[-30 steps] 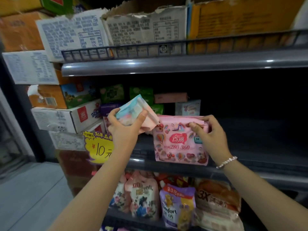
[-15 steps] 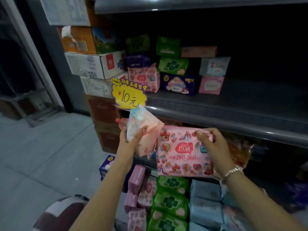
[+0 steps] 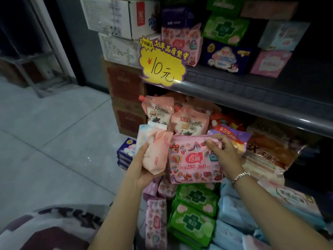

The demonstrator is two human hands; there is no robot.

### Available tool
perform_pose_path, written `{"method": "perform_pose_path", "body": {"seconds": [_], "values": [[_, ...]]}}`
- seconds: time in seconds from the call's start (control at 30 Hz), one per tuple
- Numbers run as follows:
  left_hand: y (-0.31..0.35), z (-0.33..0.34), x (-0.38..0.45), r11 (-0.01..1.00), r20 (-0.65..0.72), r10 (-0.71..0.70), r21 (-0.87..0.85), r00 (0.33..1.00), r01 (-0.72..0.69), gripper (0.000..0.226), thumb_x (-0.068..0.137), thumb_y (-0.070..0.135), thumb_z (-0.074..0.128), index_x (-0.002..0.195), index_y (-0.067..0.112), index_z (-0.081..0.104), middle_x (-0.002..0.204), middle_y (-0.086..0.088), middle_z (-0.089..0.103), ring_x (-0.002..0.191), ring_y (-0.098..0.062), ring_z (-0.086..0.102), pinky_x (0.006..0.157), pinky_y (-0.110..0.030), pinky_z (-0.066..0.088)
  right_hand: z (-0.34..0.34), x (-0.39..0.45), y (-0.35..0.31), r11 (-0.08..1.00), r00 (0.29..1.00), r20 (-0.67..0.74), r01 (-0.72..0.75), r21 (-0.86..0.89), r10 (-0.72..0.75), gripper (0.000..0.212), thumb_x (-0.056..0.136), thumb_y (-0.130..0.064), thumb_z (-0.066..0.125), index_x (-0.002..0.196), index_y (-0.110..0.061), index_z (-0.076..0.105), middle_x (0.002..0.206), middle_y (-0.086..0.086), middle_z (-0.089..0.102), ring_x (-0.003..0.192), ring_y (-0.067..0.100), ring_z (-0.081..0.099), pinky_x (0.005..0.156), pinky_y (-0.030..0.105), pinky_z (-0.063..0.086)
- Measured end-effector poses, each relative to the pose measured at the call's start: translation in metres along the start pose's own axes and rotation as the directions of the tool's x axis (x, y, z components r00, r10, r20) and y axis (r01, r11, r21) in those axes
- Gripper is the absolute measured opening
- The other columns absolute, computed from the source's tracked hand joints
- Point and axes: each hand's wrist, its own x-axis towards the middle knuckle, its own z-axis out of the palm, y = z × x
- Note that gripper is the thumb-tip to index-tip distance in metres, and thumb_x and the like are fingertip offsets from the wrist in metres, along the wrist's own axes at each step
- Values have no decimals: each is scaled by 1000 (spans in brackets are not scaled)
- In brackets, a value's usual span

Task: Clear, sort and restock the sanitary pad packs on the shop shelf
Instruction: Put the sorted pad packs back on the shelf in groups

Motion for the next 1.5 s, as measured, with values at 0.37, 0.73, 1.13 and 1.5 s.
{"method": "perform_pose_path", "body": {"seconds": [0.37, 0.73, 1.13, 1.5], "values": [[7, -40, 6, 995, -84, 31, 101, 996, -22, 41, 82, 37, 62, 118, 18, 60, 110, -14, 71, 99, -33, 66, 72, -60, 52, 68, 64, 52, 945, 893, 320, -327, -26, 318, 88, 44, -87, 66, 121, -47, 55, 137, 2, 54, 123, 24, 53, 106, 51, 42], [-35, -54, 15, 997, -181, -37, 58, 983, 48, 16, 90, 20, 60, 102, 10, 63, 86, -14, 75, 66, -26, 72, 55, -42, 60, 100, 75, 89, 797, 778, 367, -588, 139, 510, 42, 91, -4, 58, 133, -7, 54, 108, 15, 66, 91, 25, 63, 85, 34, 51], [-38, -41, 30, 997, -167, -22, 65, 986, 33, 32, 75, 22, 66, 104, 10, 63, 92, -15, 74, 68, -25, 72, 57, -39, 59, 110, 102, 94, 814, 797, 370, -560, 157, 477, 15, 92, -5, 56, 100, -16, 63, 87, 5, 63, 76, 17, 60, 64, 31, 49], [-44, -32, 37, 987, -205, -120, 84, 971, 140, 57, 68, 22, 71, 122, 7, 57, 94, -17, 74, 66, -28, 72, 47, -35, 56, 95, 98, 109, 933, 906, 234, -358, -20, 353, 12, 95, -15, 57, 102, -18, 66, 98, -2, 64, 90, 14, 57, 73, 24, 47]]}}
